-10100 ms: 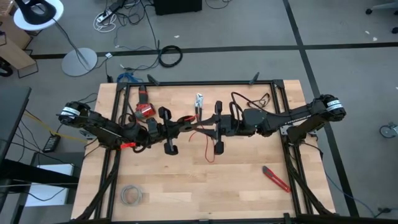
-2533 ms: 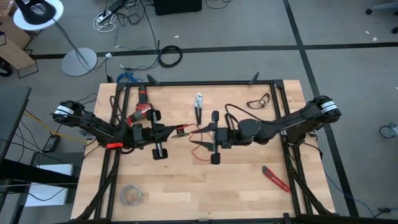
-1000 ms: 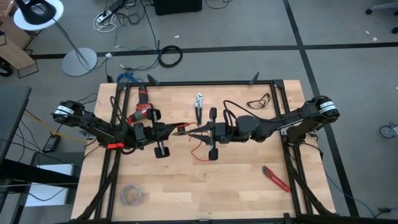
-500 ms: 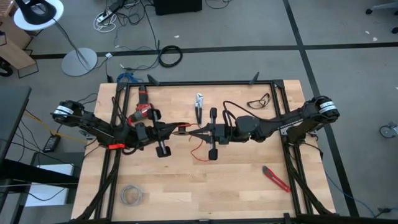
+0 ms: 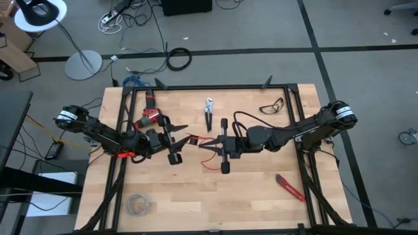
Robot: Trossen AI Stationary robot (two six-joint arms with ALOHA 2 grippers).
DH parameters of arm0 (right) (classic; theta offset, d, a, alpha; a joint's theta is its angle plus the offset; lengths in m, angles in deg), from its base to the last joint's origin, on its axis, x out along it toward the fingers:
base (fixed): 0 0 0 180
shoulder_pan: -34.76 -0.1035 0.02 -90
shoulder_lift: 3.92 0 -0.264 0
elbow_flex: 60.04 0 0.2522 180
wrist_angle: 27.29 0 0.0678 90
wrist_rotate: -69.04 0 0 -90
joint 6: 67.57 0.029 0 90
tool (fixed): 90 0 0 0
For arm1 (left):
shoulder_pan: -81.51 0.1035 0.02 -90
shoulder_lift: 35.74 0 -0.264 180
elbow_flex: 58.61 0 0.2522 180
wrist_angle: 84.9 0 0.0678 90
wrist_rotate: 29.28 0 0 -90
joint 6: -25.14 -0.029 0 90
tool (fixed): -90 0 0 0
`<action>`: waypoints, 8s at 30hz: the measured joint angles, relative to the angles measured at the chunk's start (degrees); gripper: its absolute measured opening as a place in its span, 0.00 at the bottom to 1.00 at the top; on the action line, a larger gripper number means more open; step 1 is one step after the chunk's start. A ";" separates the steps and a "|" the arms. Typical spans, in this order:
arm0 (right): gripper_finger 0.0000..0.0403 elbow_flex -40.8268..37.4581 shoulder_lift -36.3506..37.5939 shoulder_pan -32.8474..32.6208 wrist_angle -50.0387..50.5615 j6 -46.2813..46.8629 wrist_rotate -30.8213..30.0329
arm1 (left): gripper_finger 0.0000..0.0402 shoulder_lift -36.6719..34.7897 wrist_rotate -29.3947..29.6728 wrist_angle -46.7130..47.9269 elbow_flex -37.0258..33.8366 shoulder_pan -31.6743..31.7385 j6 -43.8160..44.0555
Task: Coil cords
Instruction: Coil the red wire onto the black spool
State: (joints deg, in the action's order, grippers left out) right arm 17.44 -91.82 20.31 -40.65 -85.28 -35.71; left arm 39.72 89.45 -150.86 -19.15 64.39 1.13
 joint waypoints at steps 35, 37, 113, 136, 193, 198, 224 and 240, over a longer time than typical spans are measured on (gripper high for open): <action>0.00 0.04 -0.25 0.29 6.52 -0.35 -2.28 | 0.56 -0.26 2.82 -9.42 0.07 -5.65 1.66; 0.00 0.04 -0.25 0.12 8.02 -0.33 -2.09 | 0.56 -0.79 4.09 -9.24 0.07 -5.65 0.77; 0.00 22.01 -11.37 2.25 58.85 -11.45 6.30 | 0.38 2.19 2.87 118.69 39.98 -5.23 38.76; 0.00 23.12 -11.48 2.19 56.00 -12.35 5.68 | 0.20 2.19 2.60 116.53 39.98 -5.89 36.39; 0.18 23.08 -10.15 -0.51 53.98 -5.29 -17.42 | 0.00 2.19 6.65 119.58 39.96 -5.89 37.83; 0.13 23.08 -10.31 0.27 54.68 -4.91 -14.63 | 0.00 2.19 7.73 119.56 39.96 -5.89 37.83; 0.03 23.02 -10.39 1.47 51.45 -1.66 -10.59 | 0.00 -3.39 10.61 106.29 39.92 -6.63 33.50; 0.09 22.93 -10.45 -0.10 45.42 -3.02 -15.89 | 0.00 -3.51 15.17 99.16 40.05 -6.68 32.41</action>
State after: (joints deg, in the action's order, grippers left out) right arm 40.37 -102.27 20.21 4.77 -88.30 -51.60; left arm 36.21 104.61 -51.70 20.90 57.71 33.55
